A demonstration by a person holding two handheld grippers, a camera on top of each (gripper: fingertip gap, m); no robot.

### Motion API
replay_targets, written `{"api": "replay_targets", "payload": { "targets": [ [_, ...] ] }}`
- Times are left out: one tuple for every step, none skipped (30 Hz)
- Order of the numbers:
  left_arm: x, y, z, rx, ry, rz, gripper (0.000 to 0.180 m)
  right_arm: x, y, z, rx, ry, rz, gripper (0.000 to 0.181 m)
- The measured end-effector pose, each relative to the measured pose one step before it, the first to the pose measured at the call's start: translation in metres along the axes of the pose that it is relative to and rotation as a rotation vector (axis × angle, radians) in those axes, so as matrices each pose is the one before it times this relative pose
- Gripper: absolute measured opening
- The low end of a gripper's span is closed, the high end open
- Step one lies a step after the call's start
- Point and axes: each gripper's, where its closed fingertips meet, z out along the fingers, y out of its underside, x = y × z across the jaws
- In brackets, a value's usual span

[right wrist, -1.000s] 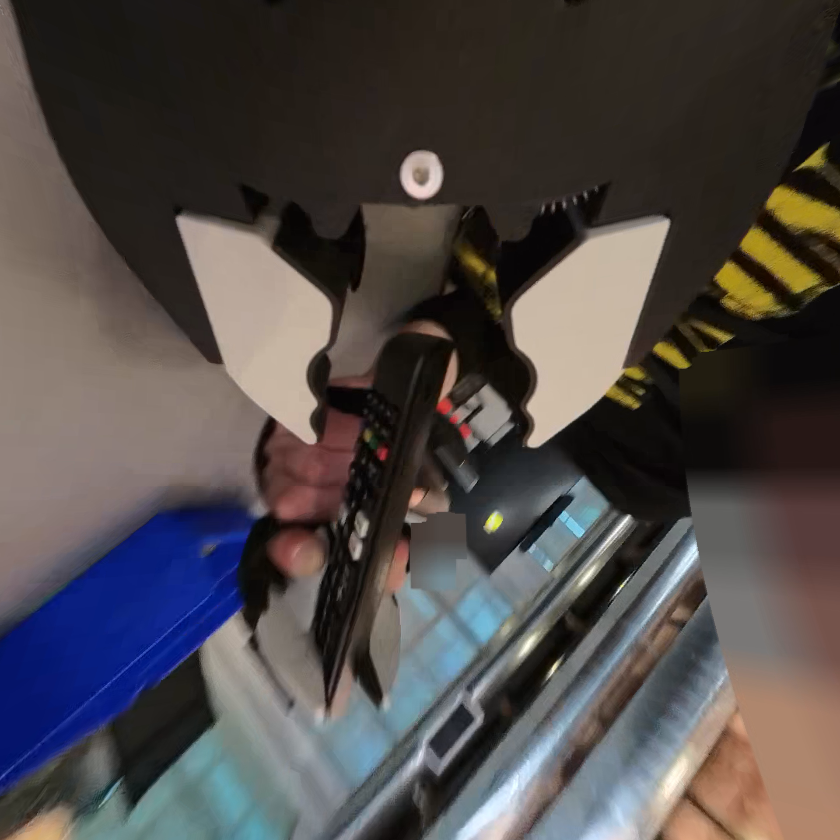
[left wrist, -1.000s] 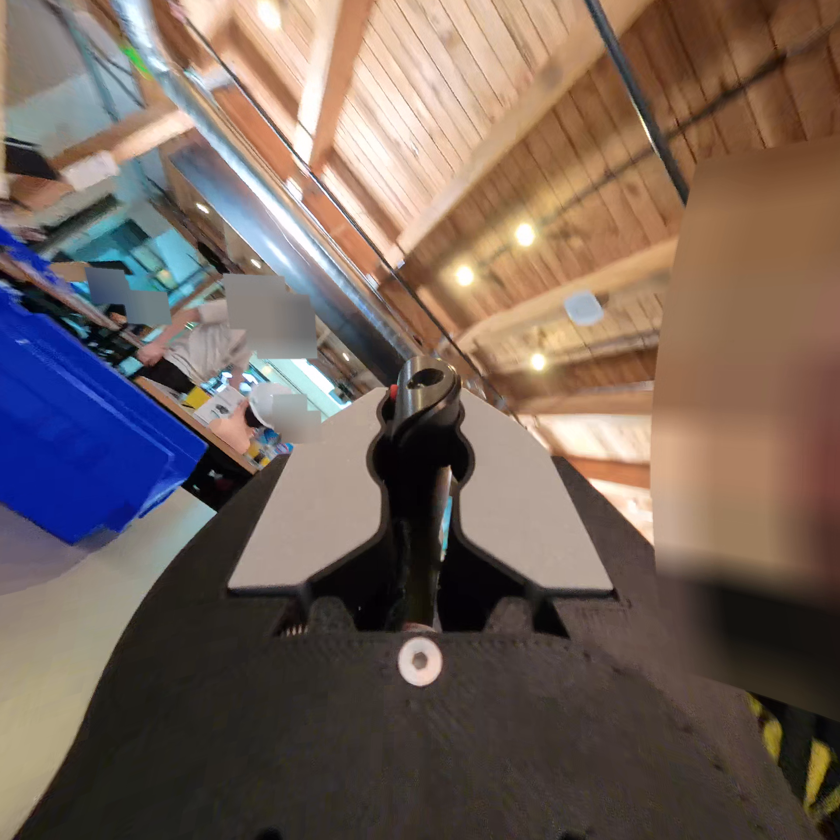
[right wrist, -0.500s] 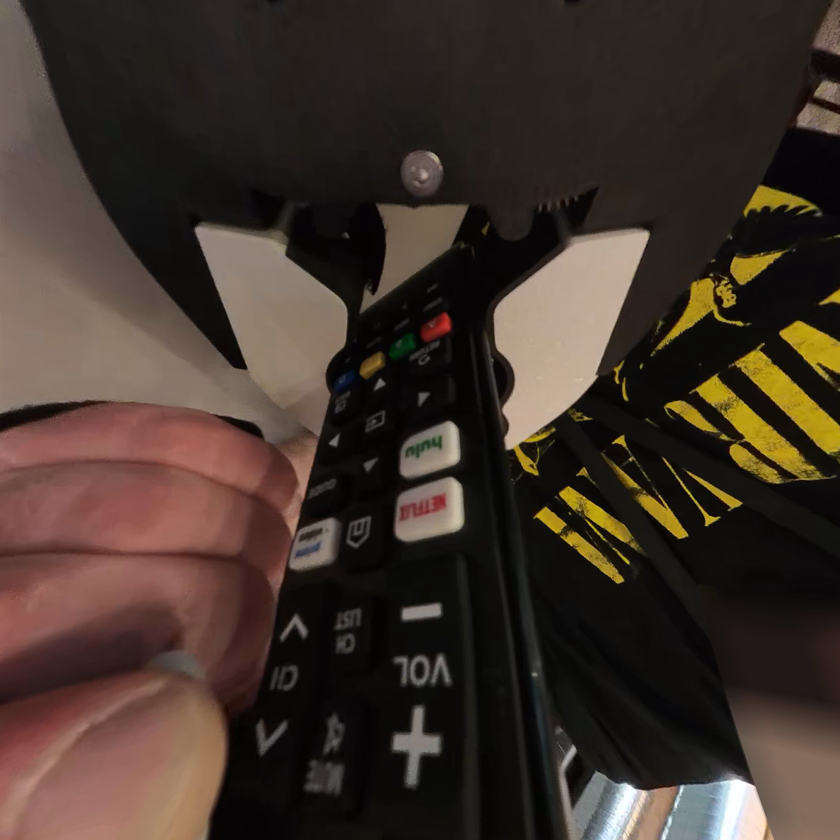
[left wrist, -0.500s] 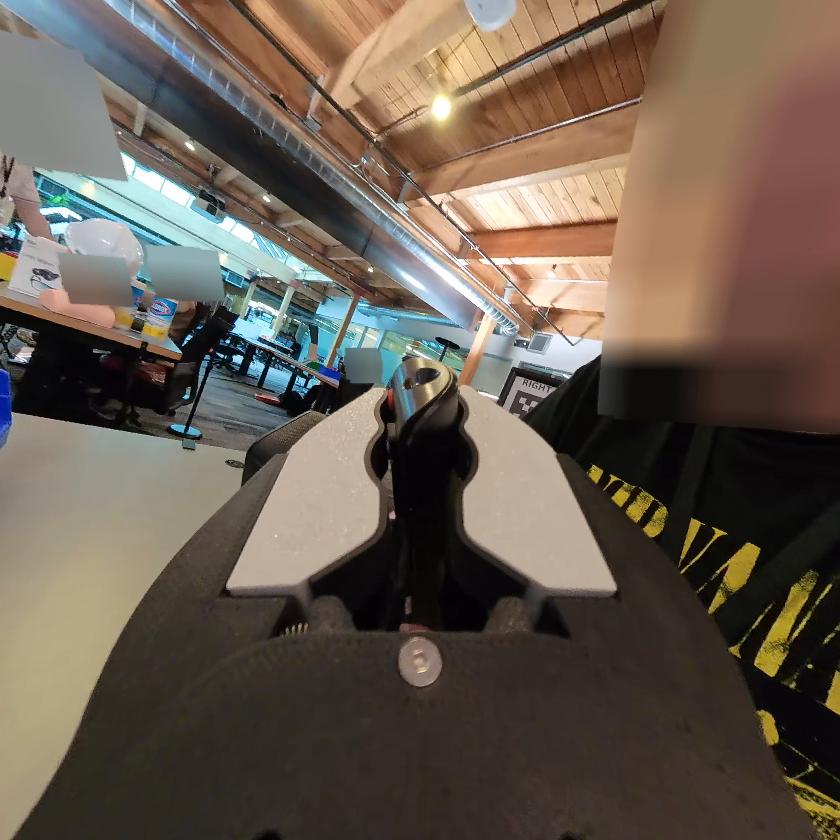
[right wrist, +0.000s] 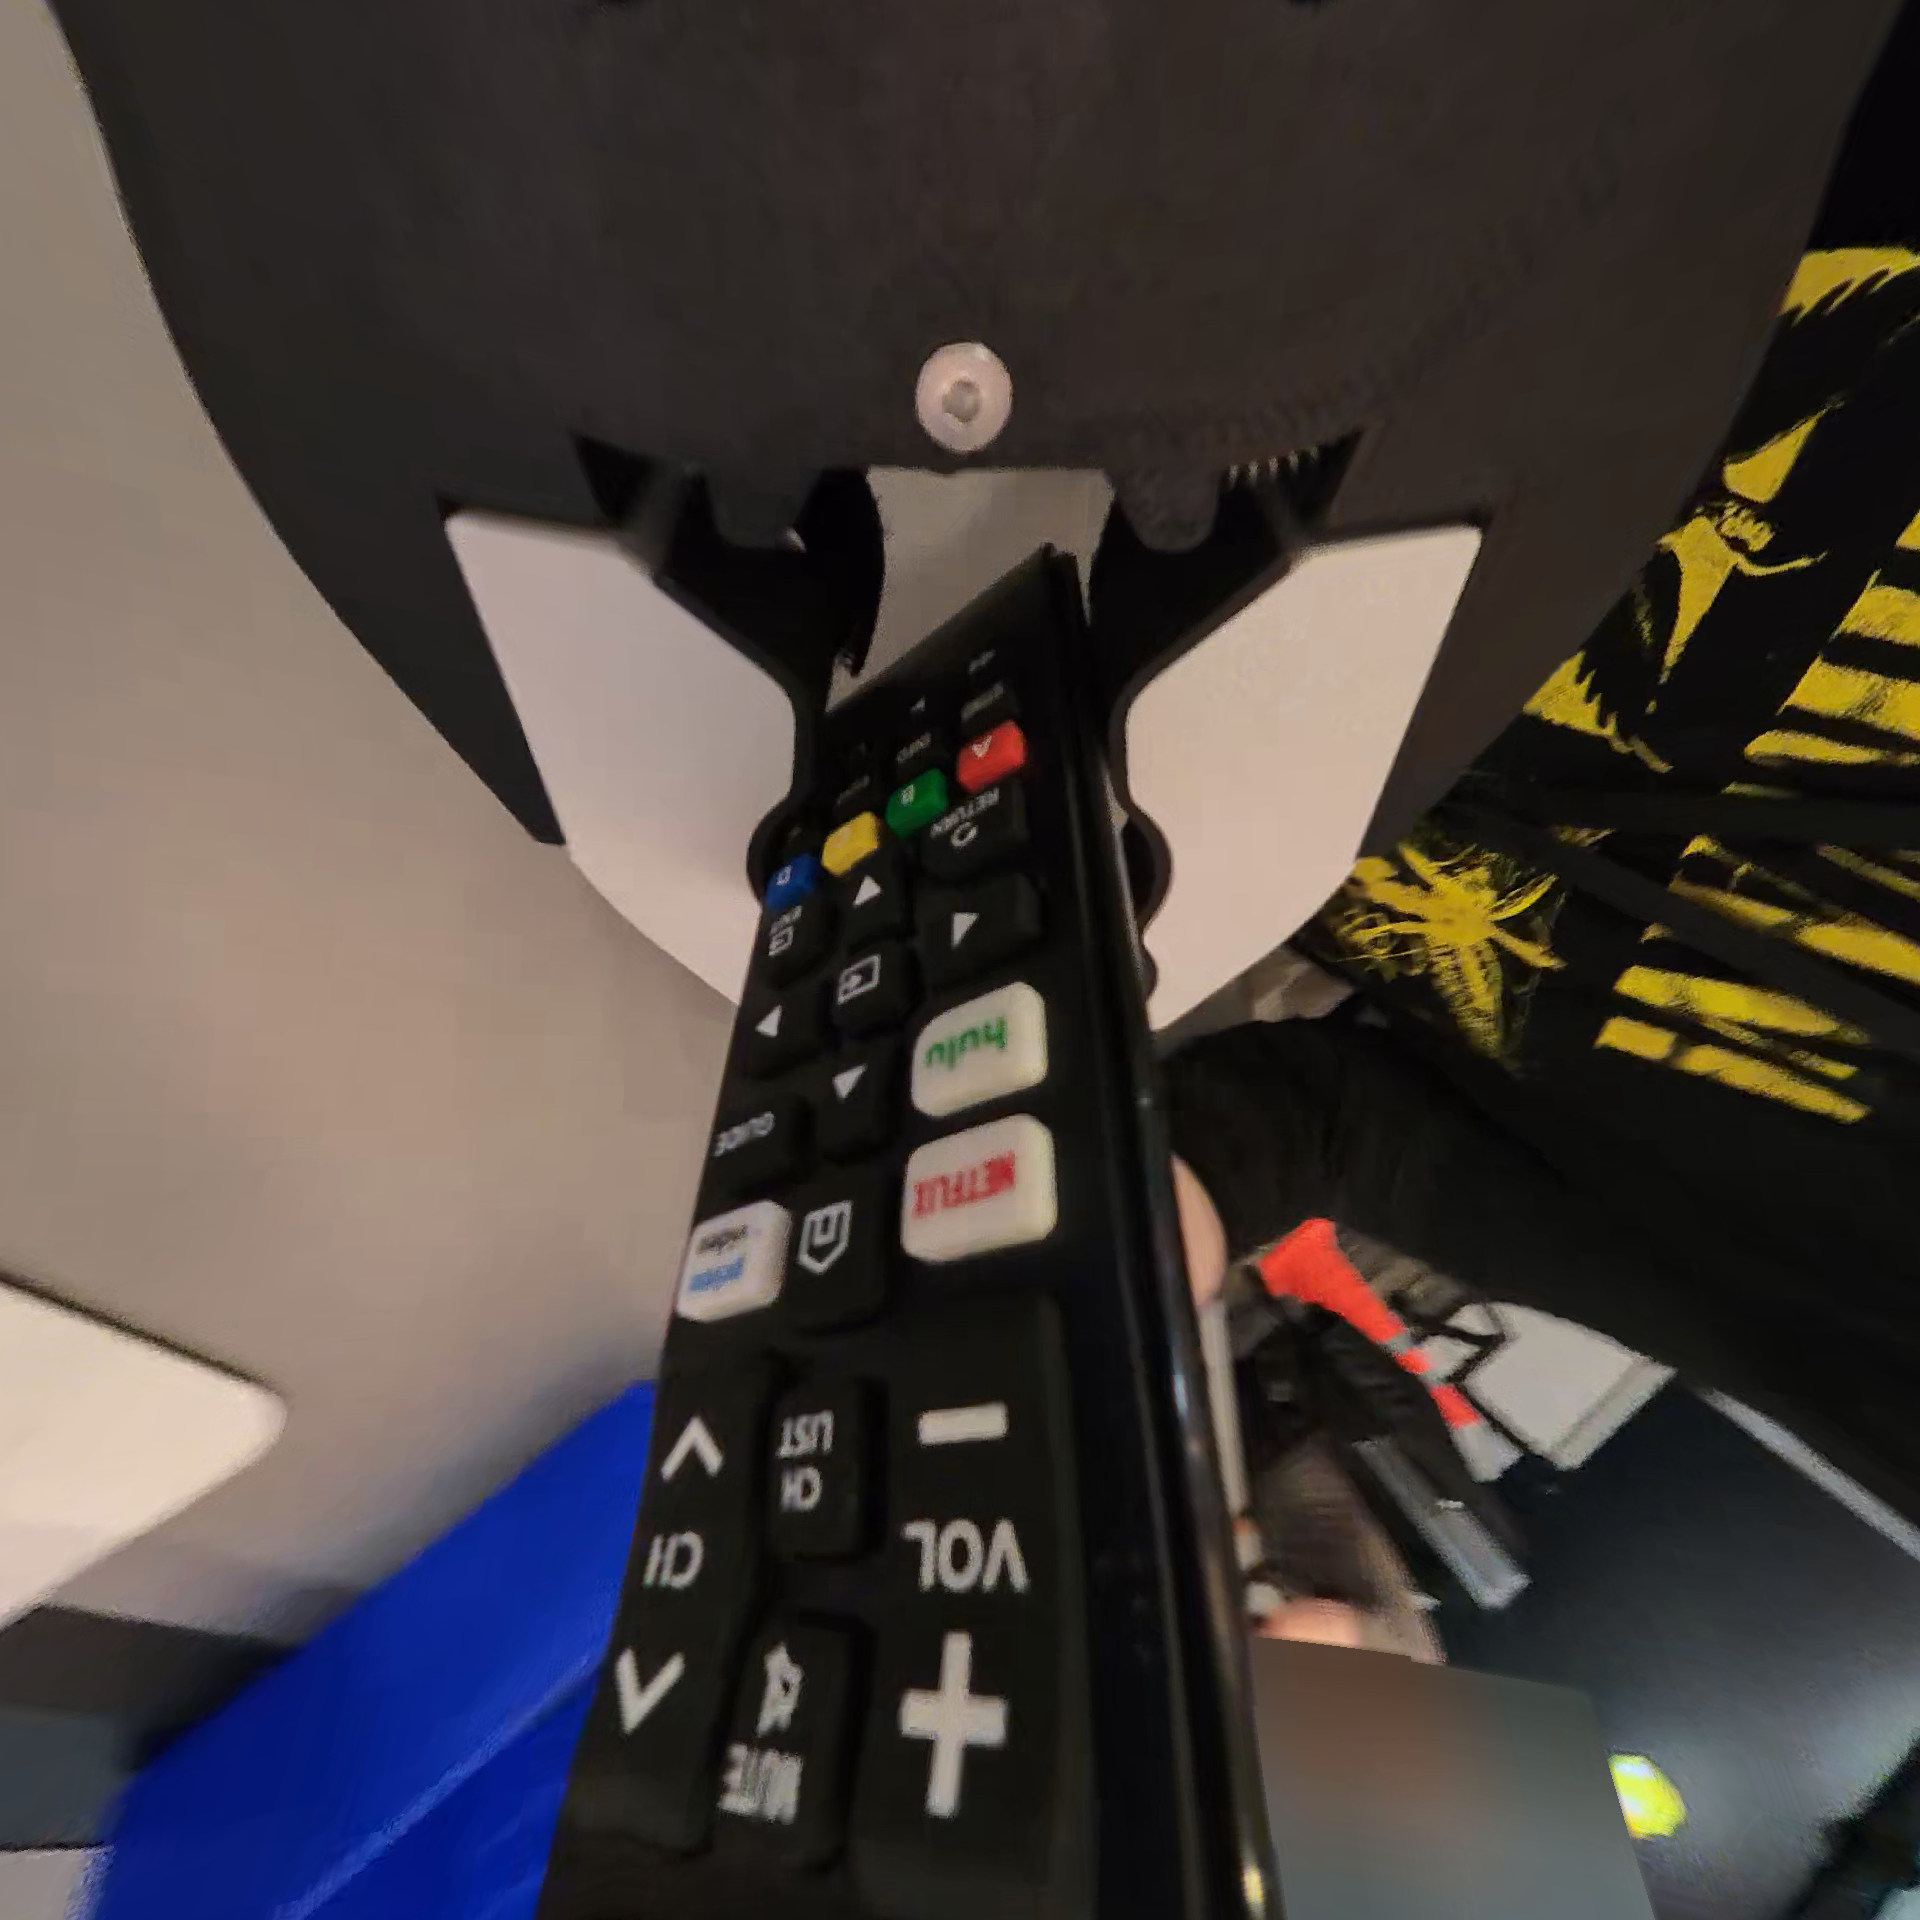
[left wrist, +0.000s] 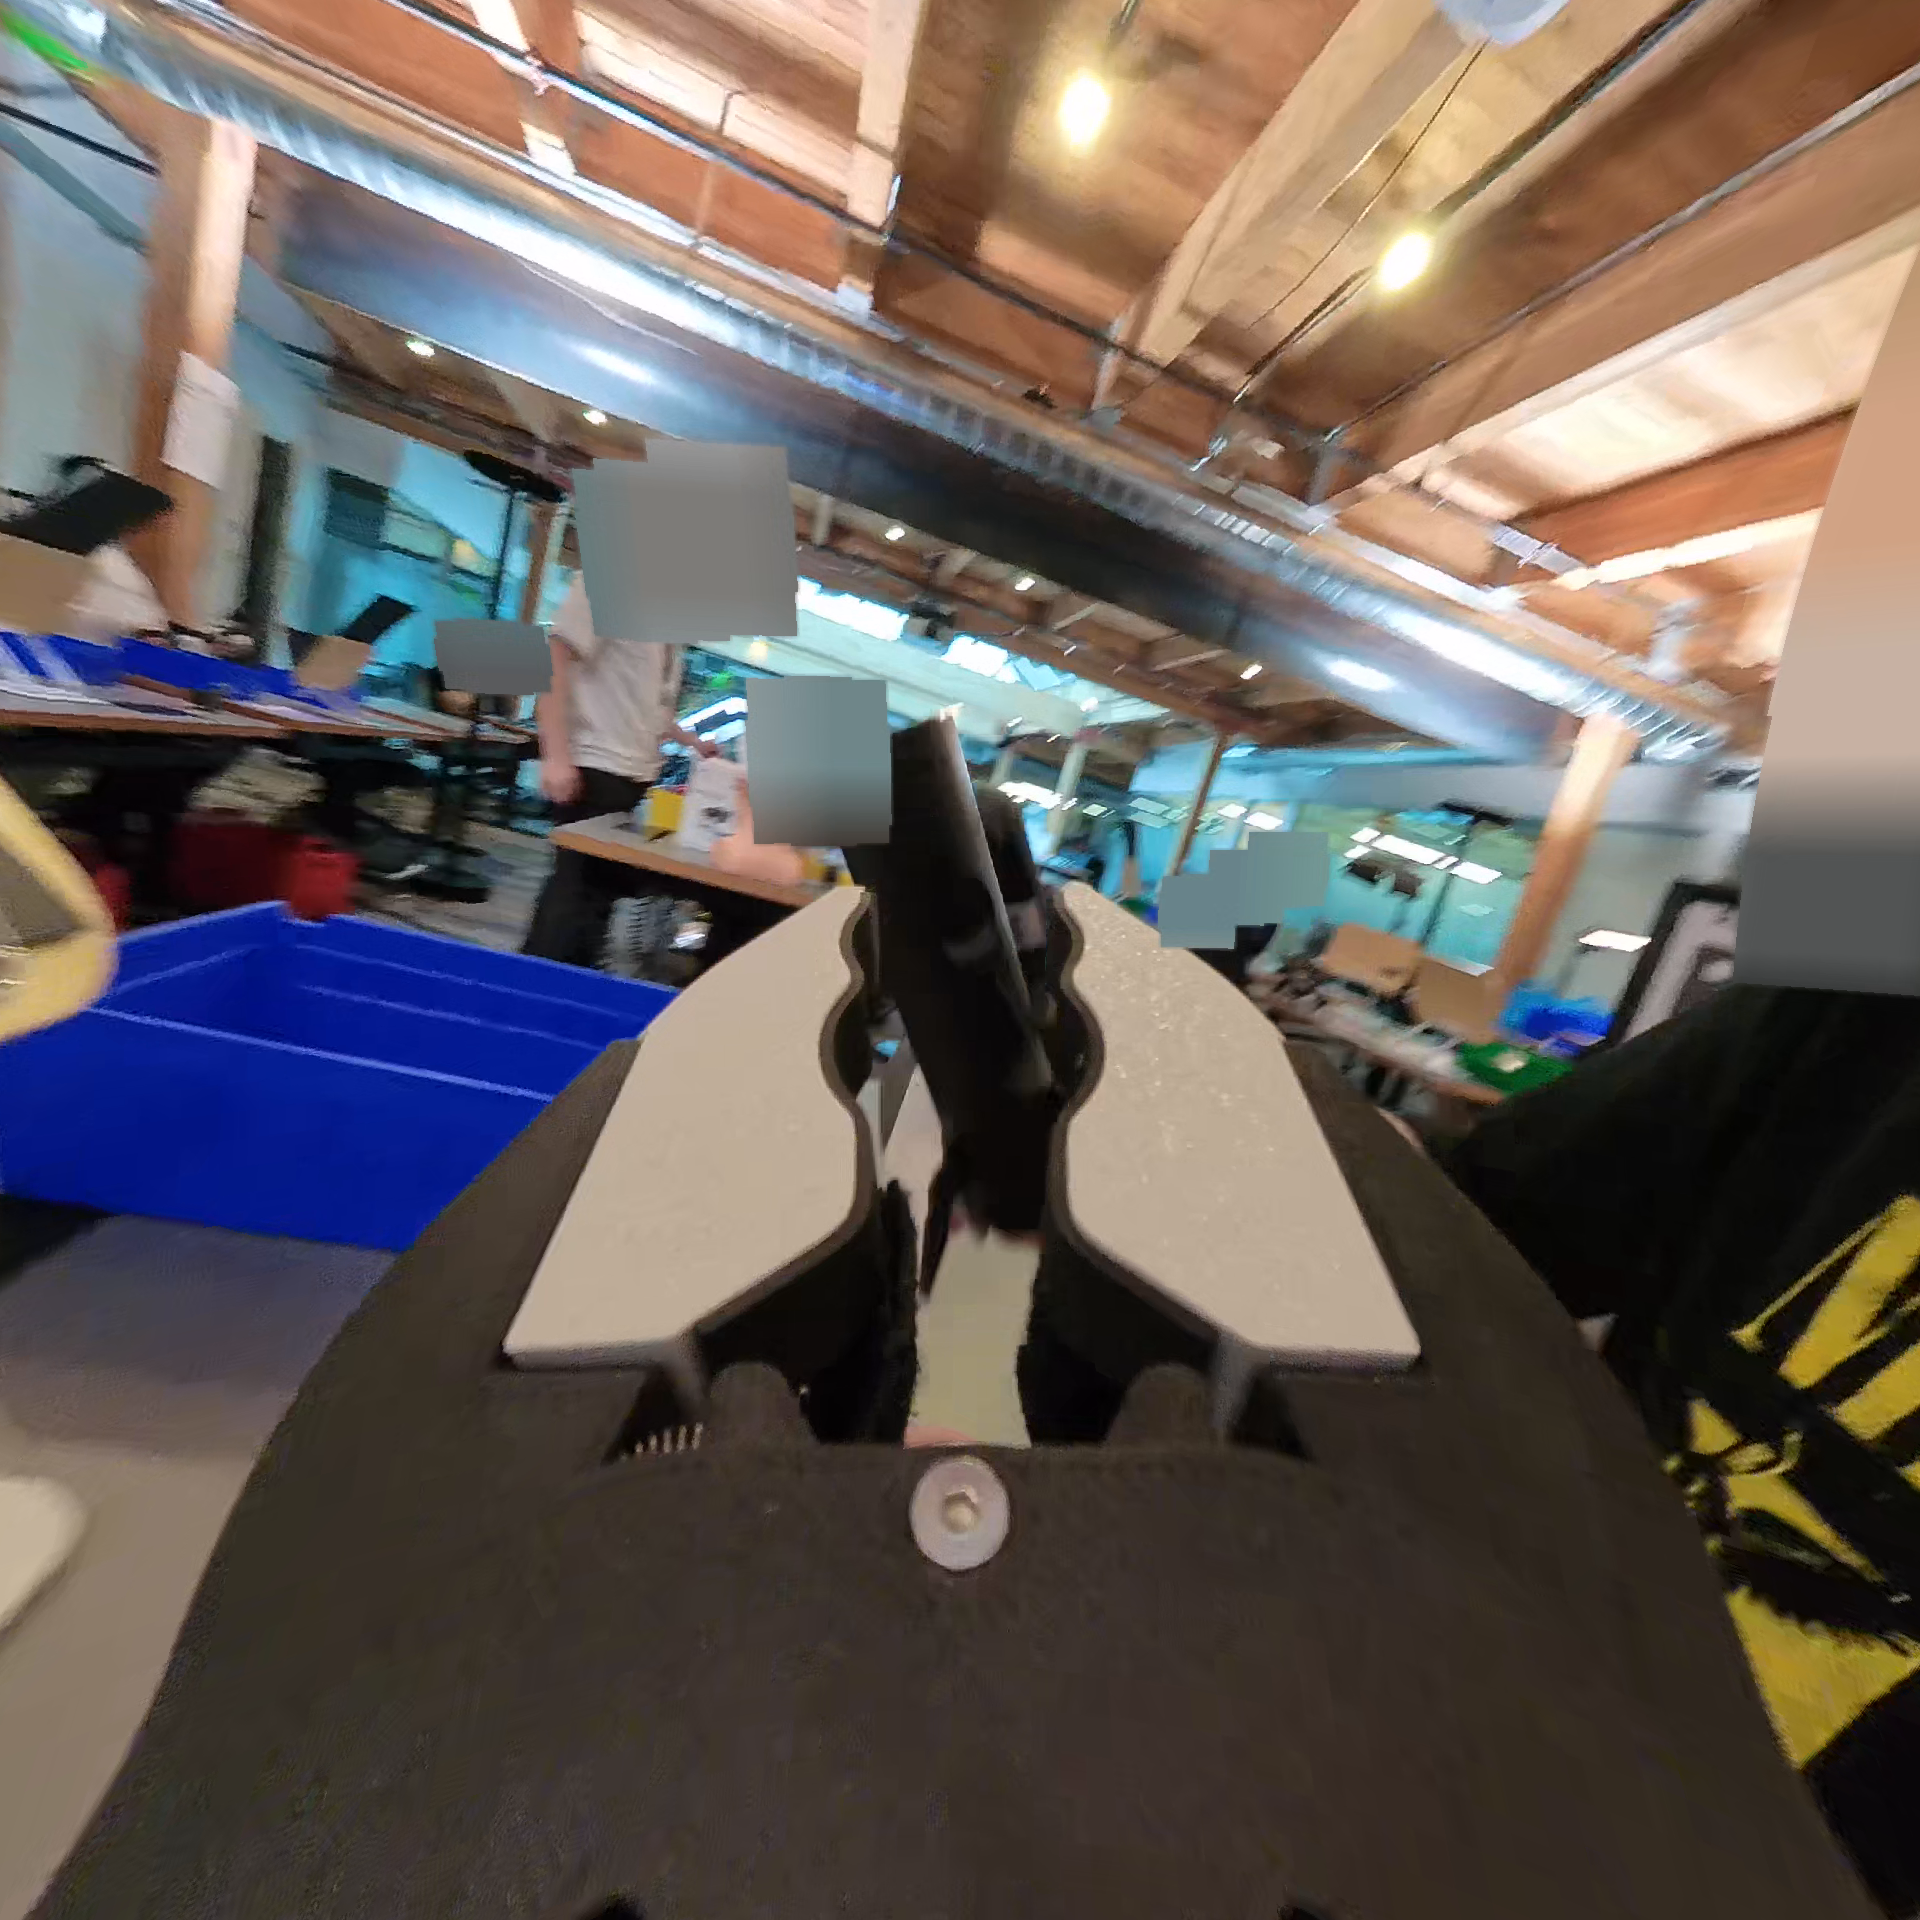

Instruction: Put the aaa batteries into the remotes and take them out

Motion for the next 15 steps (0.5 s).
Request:
{"api": "replay_targets", "payload": {
  "targets": [
    [-0.00348,-0.00371,-0.00582,-0.0193,-0.0342,0.0448,0.028,0.01166,-0.00615,-0.01296,-0.0095,0.058,0.0093,0.06],
    [-0.00351,-0.00571,-0.00651,-0.0041,-0.0364,0.0474,0.021,0.01282,-0.00799,-0.01343,0.0058,0.0601,-0.0006,0.06],
    [-0.00336,-0.00664,-0.00711,0.0045,-0.0377,0.0484,0.018,0.01583,-0.00668,-0.01338,-0.0035,0.073,0.0074,0.06],
    [-0.0038,-0.0055,-0.00686,-0.0076,-0.0348,0.0426,0.017,0.01852,-0.00474,-0.01314,-0.0167,0.0835,0.0053,0.06],
    [-0.0042,-0.00383,-0.00673,-0.0218,-0.0316,0.0378,0.015,0.01794,-0.00586,-0.01286,-0.0041,0.0729,-0.0025,0.06],
    [-0.00459,-0.00291,-0.00706,-0.0266,-0.0344,0.0406,0.013,0.01735,-0.00552,-0.01191,0.0006,0.0603,0.0077,0.06],
    [-0.0054,-0.00207,-0.00744,-0.0263,-0.0406,0.0443,0.013,0.01619,-0.00419,-0.0102,-0.0038,0.041,0.0353,0.06],
    [-0.00589,-0.00172,-0.00761,-0.0237,-0.0386,0.0444,0.014,0.01602,-0.00429,-0.00896,-0.0002,0.0364,0.0381,0.06],
    [-0.00566,-0.00236,-0.00783,-0.019,-0.0317,0.0392,0.015,0.0175,-0.00467,-0.00796,0.0046,0.0475,0.0197,0.06],
    [-0.00534,-0.00324,-0.00833,-0.0113,-0.0251,0.0297,0.016,0.01659,-0.00142,-0.00569,-0.0159,0.0327,0.0286,0.06],
    [-0.00464,-0.00354,-0.00835,-0.0069,-0.0168,0.0226,0.016,0.01465,0.00001,-0.0037,-0.0226,0.0106,0.0511,0.06],
    [-0.00453,-0.00252,-0.00805,-0.0109,-0.013,0.0194,0.017,0.01478,-0.00166,-0.00288,-0.0081,0.015,0.0529,0.06],
    [-0.00507,-0.00129,-0.00753,-0.018,-0.0144,0.0189,0.017,0.01583,0.00086,-0.00171,-0.0276,0.028,0.0428,0.06],
    [-0.00563,-0.00164,-0.00721,-0.0162,-0.0171,0.0178,0.017,0.01565,0.00601,0.00001,-0.0652,0.025,0.03,0.06],
    [-0.00528,-0.00318,-0.00698,-0.0033,-0.0172,0.0141,0.017,0.01469,0.00351,0.00099,-0.0411,0.0183,0.034,0.06]
  ]
}}
